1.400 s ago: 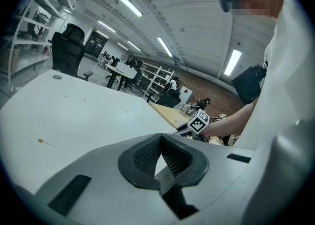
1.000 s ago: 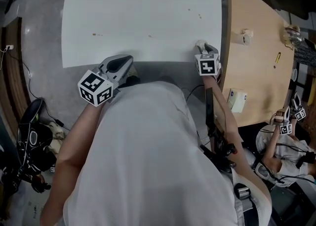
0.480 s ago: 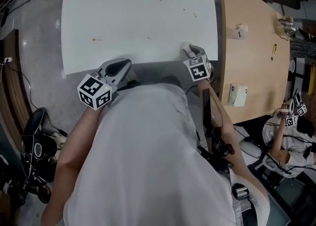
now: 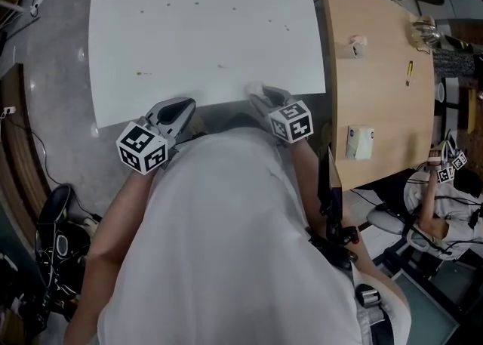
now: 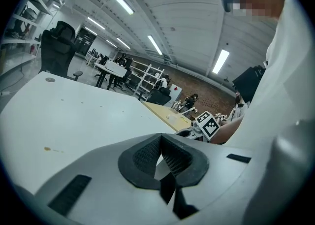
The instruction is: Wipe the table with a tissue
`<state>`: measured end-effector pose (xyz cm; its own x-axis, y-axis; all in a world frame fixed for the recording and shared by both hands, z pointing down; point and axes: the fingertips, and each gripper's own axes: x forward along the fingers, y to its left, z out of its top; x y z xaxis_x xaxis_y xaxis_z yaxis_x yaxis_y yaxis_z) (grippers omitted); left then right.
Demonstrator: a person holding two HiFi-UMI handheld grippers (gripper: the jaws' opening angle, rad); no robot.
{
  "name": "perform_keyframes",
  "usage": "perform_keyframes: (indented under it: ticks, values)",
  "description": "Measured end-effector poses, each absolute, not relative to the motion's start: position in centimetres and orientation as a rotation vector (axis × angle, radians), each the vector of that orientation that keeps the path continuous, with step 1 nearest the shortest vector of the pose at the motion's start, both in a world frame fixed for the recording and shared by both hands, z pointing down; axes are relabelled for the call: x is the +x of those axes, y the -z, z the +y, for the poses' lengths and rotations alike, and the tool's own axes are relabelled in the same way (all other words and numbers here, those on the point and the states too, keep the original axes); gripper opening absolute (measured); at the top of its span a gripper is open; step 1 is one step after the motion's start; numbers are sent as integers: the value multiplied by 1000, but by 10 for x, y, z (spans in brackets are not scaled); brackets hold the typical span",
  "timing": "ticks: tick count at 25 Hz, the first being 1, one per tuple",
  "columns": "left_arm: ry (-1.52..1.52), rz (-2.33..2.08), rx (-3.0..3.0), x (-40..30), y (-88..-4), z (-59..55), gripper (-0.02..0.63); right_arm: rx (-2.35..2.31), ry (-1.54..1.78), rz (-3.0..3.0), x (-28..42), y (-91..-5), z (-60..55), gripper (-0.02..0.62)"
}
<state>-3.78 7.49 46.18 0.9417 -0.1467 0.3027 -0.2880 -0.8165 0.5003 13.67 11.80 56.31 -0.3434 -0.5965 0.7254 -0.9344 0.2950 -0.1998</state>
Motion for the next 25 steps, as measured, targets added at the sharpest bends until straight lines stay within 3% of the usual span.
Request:
perform_keyframes:
  ticks: [6, 15, 20, 25]
  values:
    - [-348, -299, 2531, -29, -467, 74, 6, 1429, -822, -2017, 158, -556, 116, 132]
    - [-349, -403, 2515, -29, -460, 54, 6, 1870, -936, -1592, 318, -574, 107, 132]
    - [-367, -452, 2504, -25, -458, 29, 6, 1727, -840, -1583, 303, -588, 93, 132]
    - [-378, -453, 2496, -10, -460, 18, 6, 1521, -769, -1761, 232, -591, 89, 132]
